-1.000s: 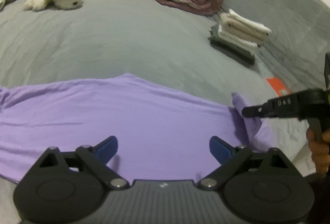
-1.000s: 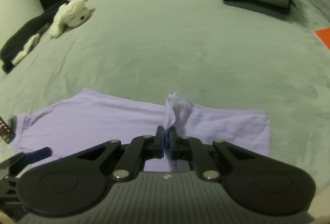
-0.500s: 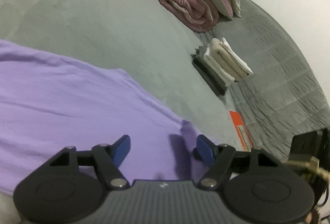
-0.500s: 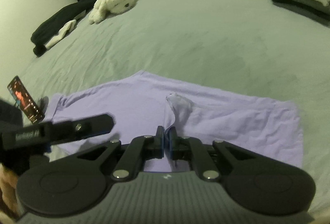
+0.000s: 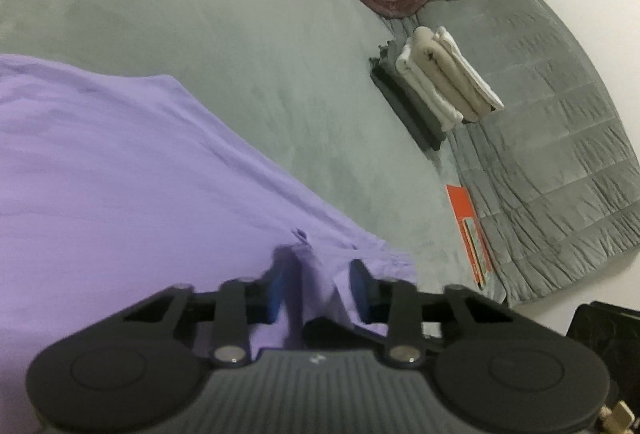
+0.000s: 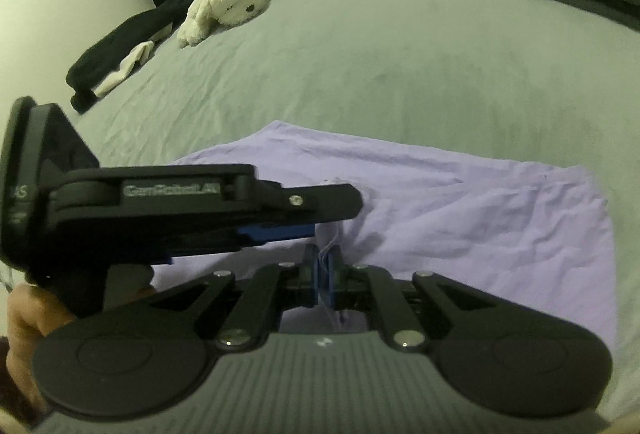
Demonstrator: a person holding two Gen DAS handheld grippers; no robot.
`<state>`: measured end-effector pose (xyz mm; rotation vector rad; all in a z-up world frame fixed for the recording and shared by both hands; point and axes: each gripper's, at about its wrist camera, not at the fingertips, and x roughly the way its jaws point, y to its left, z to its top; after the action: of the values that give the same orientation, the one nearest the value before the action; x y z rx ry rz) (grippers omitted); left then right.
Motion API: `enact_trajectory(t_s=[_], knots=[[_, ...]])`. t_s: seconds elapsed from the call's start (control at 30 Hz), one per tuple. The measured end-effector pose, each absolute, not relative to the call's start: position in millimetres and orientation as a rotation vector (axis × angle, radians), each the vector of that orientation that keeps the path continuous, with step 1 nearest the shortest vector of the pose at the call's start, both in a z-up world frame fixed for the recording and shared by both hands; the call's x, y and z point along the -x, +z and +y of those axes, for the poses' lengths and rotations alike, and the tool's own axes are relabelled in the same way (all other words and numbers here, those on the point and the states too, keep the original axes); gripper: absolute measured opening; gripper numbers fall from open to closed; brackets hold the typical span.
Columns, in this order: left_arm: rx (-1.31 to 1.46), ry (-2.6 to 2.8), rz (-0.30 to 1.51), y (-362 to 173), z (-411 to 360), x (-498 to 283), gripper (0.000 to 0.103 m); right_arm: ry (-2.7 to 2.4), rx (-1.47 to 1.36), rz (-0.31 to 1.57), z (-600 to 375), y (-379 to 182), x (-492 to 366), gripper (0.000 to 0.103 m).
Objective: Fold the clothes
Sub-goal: 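Fold the shirt end over the body with the right gripper while the left gripper pinches the shirt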
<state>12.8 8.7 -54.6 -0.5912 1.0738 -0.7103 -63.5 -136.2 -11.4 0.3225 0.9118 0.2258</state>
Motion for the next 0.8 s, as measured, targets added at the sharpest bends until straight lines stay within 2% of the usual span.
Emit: enact_trajectory(t_s=[0.03,0.07,0.37,0.8], knots=[[0.585,-0.702,1.069,-55,9,-12,0.006,0.225,-0.329,0.908,-136,-12,64,0.006],[0.579,-0.694,1.064,-55,10,-11,0.003,0.224,-0.334,0.903,-136,-12,64,0.006],[0.531,-0.658,0.965,-39,33,-12,0.003,0.248,-0.386,0.862,-123,-4,57,0.006],[0.51,-0.534,0.875,-22,119,-13,0.003,0.383,-0.402,0.86,-54,0,30,0.006]])
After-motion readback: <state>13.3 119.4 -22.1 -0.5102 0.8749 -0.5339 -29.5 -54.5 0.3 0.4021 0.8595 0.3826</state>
